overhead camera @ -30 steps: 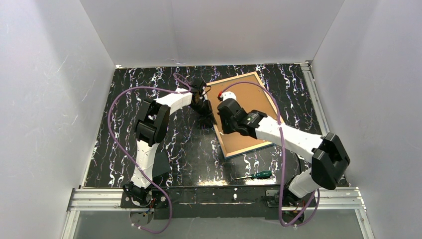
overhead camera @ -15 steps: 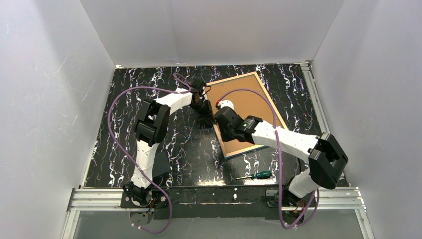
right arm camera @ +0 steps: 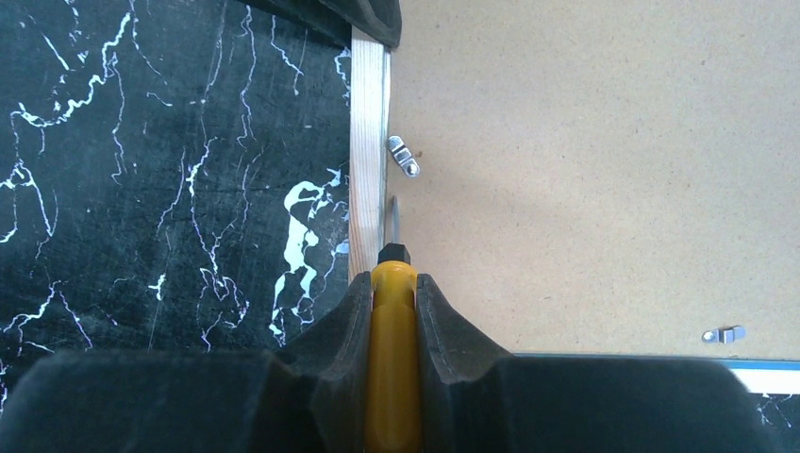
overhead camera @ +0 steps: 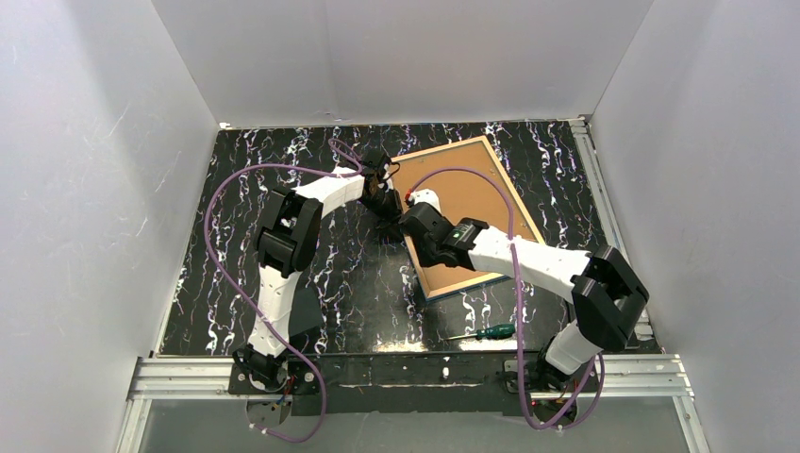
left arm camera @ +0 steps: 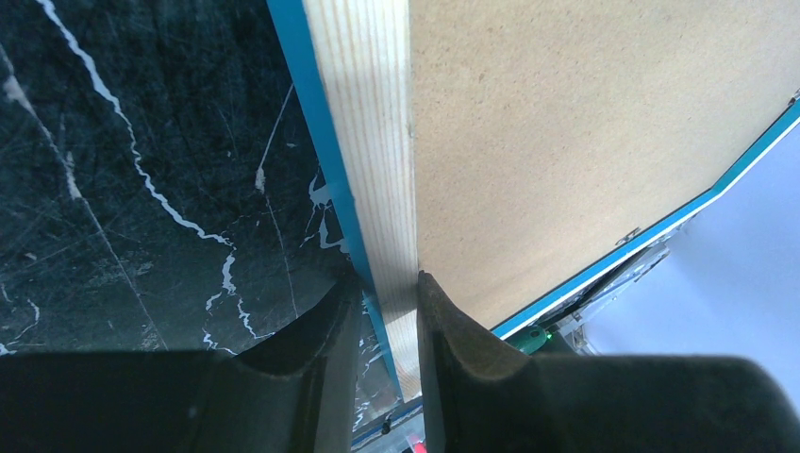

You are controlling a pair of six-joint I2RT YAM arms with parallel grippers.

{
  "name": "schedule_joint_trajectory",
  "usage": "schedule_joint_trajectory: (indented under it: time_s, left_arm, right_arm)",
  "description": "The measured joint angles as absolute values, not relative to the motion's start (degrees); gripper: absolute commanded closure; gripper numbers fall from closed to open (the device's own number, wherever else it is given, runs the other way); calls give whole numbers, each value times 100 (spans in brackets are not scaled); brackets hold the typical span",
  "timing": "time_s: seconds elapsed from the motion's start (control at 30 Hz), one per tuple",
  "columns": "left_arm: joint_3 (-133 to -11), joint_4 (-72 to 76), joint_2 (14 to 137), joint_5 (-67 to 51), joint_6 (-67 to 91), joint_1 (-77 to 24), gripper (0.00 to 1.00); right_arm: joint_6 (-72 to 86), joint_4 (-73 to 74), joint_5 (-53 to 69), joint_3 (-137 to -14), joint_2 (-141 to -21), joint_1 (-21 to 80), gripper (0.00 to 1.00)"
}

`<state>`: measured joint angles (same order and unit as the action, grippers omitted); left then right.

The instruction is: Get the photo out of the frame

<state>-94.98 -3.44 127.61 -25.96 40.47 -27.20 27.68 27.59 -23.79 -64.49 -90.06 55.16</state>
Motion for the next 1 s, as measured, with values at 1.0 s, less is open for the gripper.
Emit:
schedule_joint_trajectory:
  time_s: [1.0]
  left_arm:
    - [-9491,-336,12761,-2602,4047,-2718,100]
  right_arm:
    - [2661,2915,-2775,-7179,-9695,5522,99]
